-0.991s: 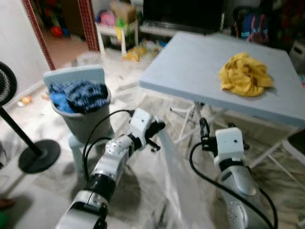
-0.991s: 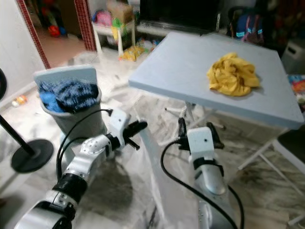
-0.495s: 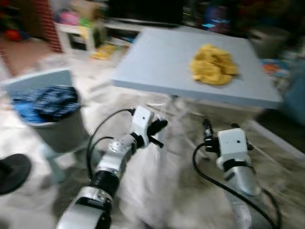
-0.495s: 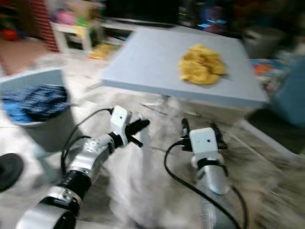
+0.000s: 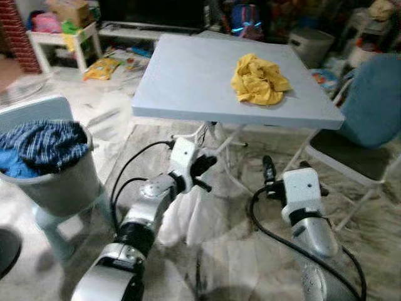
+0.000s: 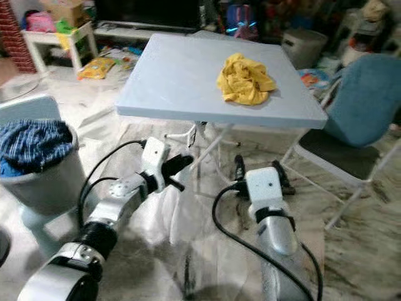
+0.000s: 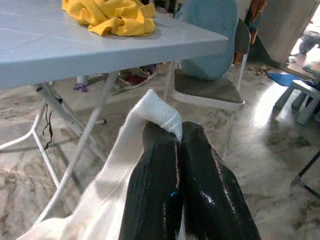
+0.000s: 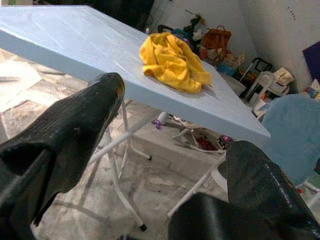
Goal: Hang hanger
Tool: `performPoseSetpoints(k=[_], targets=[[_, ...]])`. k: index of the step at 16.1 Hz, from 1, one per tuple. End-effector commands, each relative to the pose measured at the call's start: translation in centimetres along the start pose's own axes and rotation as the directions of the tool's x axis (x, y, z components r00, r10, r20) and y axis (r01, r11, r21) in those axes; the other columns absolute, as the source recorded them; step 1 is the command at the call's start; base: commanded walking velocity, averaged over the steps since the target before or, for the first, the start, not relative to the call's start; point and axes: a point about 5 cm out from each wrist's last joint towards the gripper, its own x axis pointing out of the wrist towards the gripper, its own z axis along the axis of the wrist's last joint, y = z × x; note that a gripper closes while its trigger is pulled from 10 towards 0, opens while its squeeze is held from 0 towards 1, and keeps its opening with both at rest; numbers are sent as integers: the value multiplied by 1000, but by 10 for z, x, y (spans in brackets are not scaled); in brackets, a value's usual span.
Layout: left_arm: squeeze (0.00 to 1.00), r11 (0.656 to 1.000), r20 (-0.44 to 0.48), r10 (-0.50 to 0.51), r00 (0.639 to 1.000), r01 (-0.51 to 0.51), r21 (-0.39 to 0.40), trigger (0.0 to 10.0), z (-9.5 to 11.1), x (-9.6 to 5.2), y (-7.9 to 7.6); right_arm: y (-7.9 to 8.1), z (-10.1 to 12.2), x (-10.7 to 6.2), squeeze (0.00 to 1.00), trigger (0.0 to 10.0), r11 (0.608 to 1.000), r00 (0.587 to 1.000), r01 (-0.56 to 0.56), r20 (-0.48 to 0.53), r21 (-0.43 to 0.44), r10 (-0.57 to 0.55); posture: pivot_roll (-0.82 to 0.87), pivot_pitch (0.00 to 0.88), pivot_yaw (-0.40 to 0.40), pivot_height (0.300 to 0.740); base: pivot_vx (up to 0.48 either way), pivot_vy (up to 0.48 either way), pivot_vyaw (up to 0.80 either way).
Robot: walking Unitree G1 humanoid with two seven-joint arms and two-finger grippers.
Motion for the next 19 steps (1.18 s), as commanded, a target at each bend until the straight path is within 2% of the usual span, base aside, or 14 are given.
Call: performPoseSetpoints(k=[1,10,11,17,19], targets=[[0,999,41,-29,999,28,23,10000,12,8,-7,-5,-2,-1,0,10000,1000,1000,21,-13,-7,-21,35,0,-65,740,0,480,-675],[0,999,43,-36,998,35,22,10000,12,9,-7,-4,0,-2,0,10000,1000,1000,20,-8,-15,-20,30,0,-68,740,0,480,-69],[0,999,43,-34,998,34,21,10000,12,9,-7,-3,0,-1,0,10000,999,1000,22,-6,-41,-22,30,0,-68,740,0,480,-400],[0,999,40,-13,999,11,44,10000,11,9,-5,-4,0,-1,0,10000,998,999,35,-10,-46,-36,29,0,-70,740,0,480,-267],[0,1000,50,-2,999,1,9,10000,11,9,-4,-3,0,-1,0,10000,998,999,34,-7,-44,-34,28,0,-69,740,0,463,-400]])
